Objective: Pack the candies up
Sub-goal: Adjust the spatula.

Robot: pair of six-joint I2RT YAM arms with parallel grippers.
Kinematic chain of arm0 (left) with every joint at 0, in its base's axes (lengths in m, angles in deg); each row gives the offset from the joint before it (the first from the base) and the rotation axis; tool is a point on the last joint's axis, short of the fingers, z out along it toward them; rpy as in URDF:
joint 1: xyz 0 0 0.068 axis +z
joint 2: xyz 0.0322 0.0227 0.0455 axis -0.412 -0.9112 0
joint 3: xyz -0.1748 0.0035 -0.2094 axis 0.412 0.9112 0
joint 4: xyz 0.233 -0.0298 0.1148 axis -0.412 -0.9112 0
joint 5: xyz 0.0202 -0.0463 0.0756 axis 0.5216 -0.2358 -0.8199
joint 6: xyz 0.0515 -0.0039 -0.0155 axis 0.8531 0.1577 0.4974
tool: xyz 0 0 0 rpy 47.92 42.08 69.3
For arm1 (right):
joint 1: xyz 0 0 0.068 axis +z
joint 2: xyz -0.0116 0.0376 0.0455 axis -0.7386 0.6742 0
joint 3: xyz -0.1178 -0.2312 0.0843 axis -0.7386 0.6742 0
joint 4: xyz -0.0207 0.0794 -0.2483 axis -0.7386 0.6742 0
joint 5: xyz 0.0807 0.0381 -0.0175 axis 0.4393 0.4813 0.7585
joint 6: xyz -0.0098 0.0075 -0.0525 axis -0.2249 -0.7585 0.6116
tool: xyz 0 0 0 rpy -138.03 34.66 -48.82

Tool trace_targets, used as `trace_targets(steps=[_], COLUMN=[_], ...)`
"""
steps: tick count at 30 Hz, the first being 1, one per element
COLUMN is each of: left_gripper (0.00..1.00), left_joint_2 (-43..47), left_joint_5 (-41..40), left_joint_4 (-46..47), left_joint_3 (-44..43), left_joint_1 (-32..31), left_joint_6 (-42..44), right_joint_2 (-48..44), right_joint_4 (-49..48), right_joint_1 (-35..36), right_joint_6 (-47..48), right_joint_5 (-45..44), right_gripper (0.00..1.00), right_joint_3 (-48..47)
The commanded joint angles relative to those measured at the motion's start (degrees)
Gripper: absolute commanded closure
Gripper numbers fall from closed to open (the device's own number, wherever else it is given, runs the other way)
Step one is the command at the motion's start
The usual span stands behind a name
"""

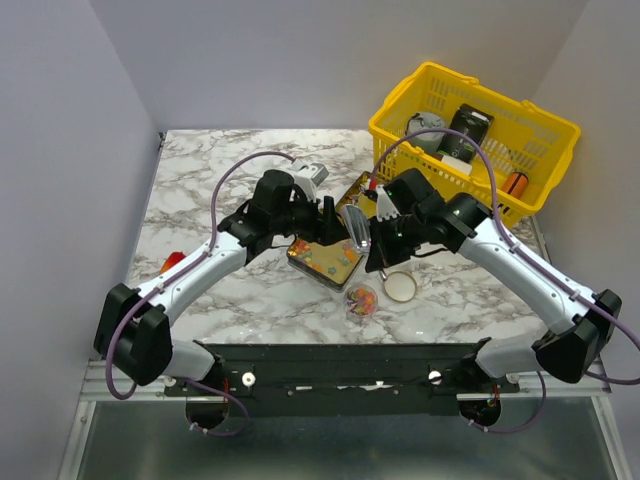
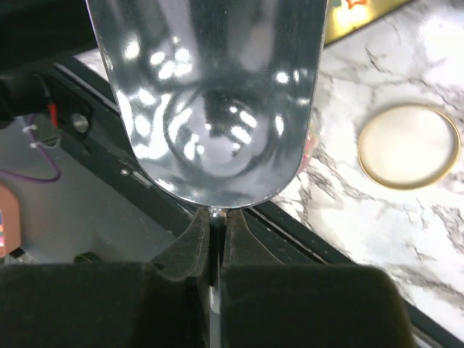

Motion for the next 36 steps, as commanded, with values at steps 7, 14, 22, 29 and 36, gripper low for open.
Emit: trace_targets(steps=[7, 14, 22, 29, 36], left_gripper=[0.25, 0.14, 0.08, 0.11, 0.22], left_joint_2=[0.4, 6.1, 6.4, 3.0, -1.5], left_joint_5=[-6.6, -13.9, -8.3, -8.4, -8.6], left_joint_4=[-0.9, -4.1, -0.3, 3.1, 1.5], left_joint_3=[-0.5, -2.1, -1.0, 0.2, 0.5], left_joint_1=[-1.1, -1.1, -1.1, -1.1, -1.1], left_joint_6=[1.5, 5.2, 3.6, 0.7, 1.4], right_joint_2=[1.0, 5.0, 6.7, 6.1, 1.8], right_joint_4=[0.8, 4.5, 4.1, 4.5, 2.4], right_joint_1=[0.4, 0.4, 1.7, 3.3, 3.3], right_joint_6=[-1.2, -1.7, 1.5, 2.3, 2.4], right_joint_5=[-3.4, -9.1, -8.1, -7.0, -3.9], right_gripper=[0.99, 0.99, 0.99, 0.99, 0.99], right_joint_3=[-5.7, -6.2, -6.6, -8.6, -9.5])
